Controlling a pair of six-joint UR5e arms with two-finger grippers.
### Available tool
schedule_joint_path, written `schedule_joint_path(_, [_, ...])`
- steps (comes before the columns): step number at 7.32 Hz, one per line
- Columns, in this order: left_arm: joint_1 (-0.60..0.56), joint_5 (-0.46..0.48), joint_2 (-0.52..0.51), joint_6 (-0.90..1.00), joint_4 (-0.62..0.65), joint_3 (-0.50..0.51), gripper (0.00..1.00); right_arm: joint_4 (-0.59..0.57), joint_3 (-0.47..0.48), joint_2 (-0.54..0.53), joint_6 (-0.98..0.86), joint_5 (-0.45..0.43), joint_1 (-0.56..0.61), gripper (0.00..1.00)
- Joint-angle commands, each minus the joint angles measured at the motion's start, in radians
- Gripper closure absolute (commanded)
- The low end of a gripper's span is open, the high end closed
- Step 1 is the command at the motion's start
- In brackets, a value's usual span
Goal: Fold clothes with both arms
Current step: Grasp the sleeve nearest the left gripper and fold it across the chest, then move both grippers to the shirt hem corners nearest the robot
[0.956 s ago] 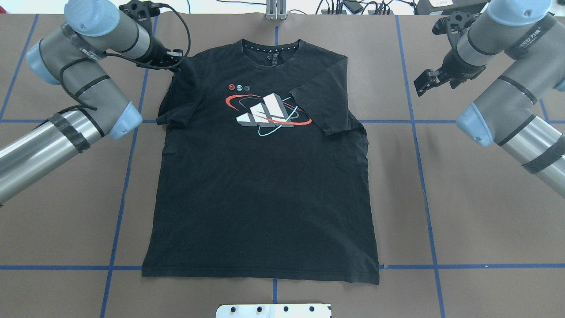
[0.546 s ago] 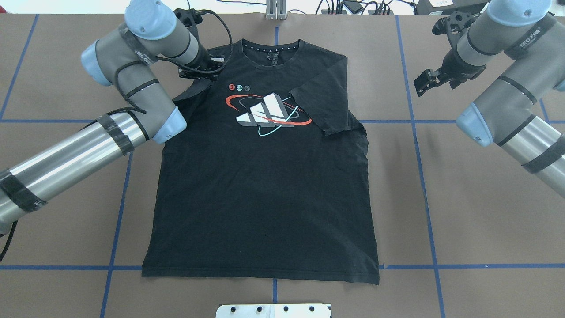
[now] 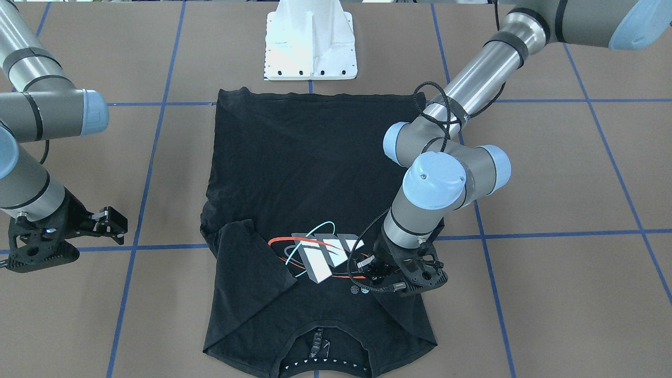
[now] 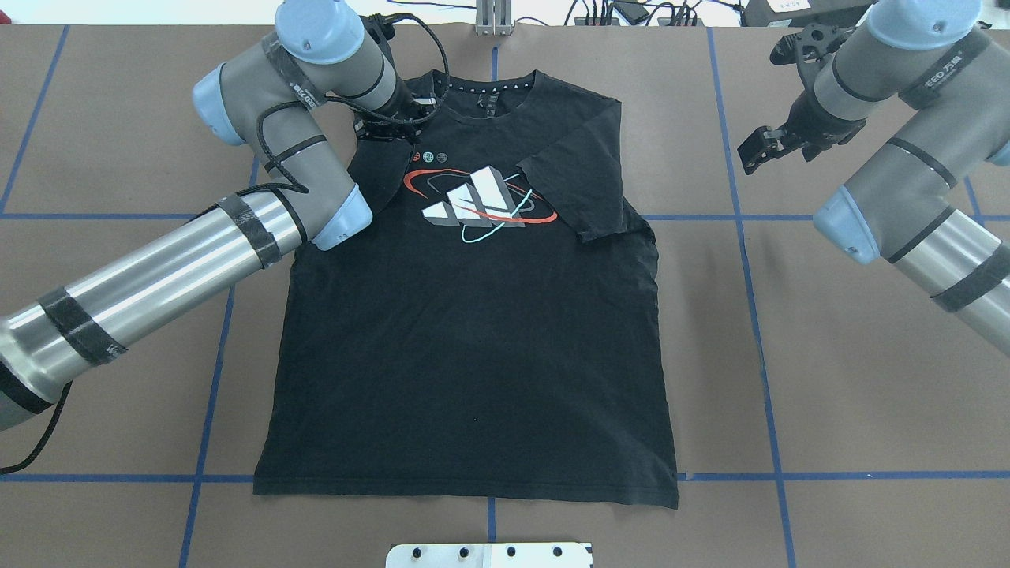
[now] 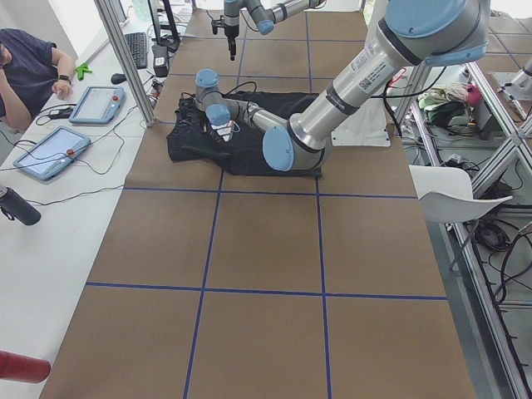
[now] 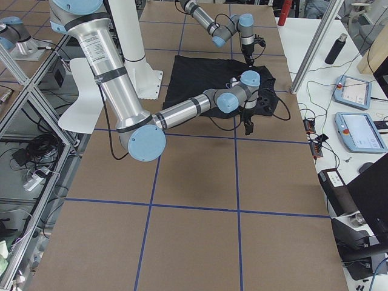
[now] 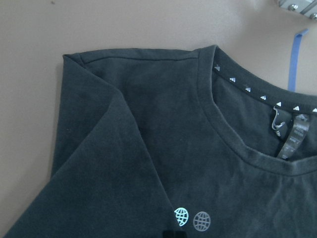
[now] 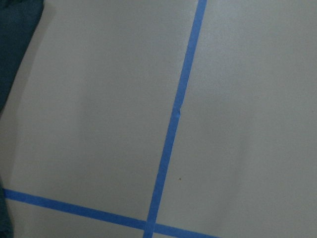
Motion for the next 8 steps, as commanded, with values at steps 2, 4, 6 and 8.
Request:
schedule_joint_path(2, [-0.006, -0.001, 0.006, 0.091, 0.003, -0.038, 0.0, 0.0, 0.0, 0.003, 0.011, 0.0, -0.004, 0.0])
schedule_joint_path(4, [-0.016, -0.01, 0.15, 0.206, 0.008, -0.224, 0.0, 0.002, 0.009, 0.038, 0.137, 0.0, -0.04, 0.0])
schedule_joint_path(6, [-0.014, -0.047, 0.374, 0.242, 0.008, -0.482, 0.0, 0.005, 0.088, 0.021, 0.306, -0.006, -0.105, 0.0])
schedule_joint_path(8, [0.016, -0.049, 0.563, 0.24, 0.007, -0.685, 0.0, 0.006, 0.293, -0.107, 0.44, -0.101, -0.219, 0.0])
